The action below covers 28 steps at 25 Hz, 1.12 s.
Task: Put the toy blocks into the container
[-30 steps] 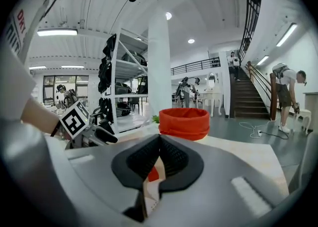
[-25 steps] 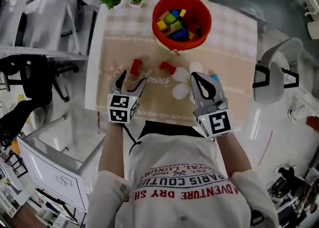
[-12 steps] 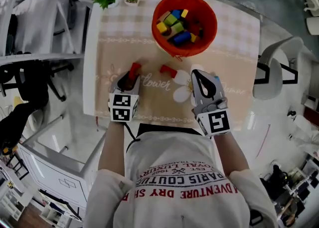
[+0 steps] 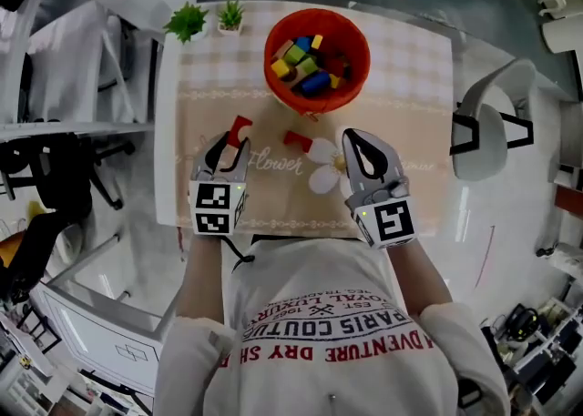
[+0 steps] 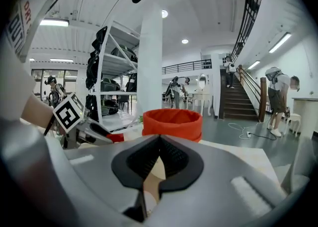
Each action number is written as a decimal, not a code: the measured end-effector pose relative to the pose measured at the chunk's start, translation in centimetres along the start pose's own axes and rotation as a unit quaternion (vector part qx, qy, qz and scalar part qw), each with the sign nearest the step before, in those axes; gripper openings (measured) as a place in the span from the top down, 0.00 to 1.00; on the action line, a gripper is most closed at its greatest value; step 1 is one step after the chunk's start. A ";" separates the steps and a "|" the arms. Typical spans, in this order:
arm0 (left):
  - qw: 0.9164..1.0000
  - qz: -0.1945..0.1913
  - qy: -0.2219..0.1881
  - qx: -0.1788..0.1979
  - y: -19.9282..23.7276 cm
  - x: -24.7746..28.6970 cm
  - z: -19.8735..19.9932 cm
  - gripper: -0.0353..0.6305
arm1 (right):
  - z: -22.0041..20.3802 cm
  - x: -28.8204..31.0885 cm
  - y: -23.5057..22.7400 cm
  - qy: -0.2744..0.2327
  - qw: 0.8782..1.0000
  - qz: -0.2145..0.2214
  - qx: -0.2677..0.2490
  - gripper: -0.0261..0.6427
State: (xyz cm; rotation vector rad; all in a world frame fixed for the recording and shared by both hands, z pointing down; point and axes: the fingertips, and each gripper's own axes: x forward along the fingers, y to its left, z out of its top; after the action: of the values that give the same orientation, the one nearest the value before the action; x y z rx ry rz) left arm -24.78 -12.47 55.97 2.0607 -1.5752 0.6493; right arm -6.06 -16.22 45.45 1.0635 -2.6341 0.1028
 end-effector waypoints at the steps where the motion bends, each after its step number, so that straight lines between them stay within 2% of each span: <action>1: 1.000 0.000 -0.015 0.004 -0.1 -0.4 1.4 0.71 | 0.4 -0.2 0.0 -0.004 1.000 -0.003 -0.002 0.96; 6: 0.993 -0.030 -0.103 0.039 -2.4 -3.0 9.7 0.71 | 2.8 -0.8 0.4 -0.024 1.000 -0.011 -0.014 0.96; 10: 0.984 -0.057 -0.143 0.091 -4.1 -2.9 15.2 0.71 | 4.7 -1.2 0.0 -0.044 0.998 -0.033 -0.012 0.96; 16: 0.981 -0.085 -0.129 0.120 -6.1 0.4 18.1 0.71 | 6.1 -1.8 -0.9 -0.057 0.997 -0.052 -0.001 0.96; 20: 0.981 -0.098 -0.094 0.138 -7.6 2.9 17.8 0.71 | 6.0 -2.1 -1.3 -0.054 0.996 -0.067 0.004 0.96; 23: 0.983 -0.101 -0.076 0.135 -8.1 4.2 17.2 0.71 | 5.6 -2.3 -1.5 -0.046 0.996 -0.075 0.000 0.96; 25: 0.984 -0.103 -0.082 0.119 -8.2 4.5 17.1 0.71 | 5.0 -2.5 -1.7 -0.035 0.996 -0.078 -0.004 0.96; 26: 0.984 -0.108 -0.088 0.107 -8.4 4.6 17.2 0.69 | 4.7 -2.6 -1.8 -0.029 0.996 -0.079 -0.005 0.96; 28: 0.984 -0.117 -0.101 0.085 -8.6 4.4 17.3 0.48 | 4.5 -2.7 -1.8 -0.025 0.996 -0.082 -0.002 0.96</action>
State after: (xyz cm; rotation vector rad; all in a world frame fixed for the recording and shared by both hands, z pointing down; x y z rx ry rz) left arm -13.94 -24.44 44.53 2.4601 -1.3903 0.5155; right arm -4.05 -16.49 40.27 1.2908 -2.5760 0.0353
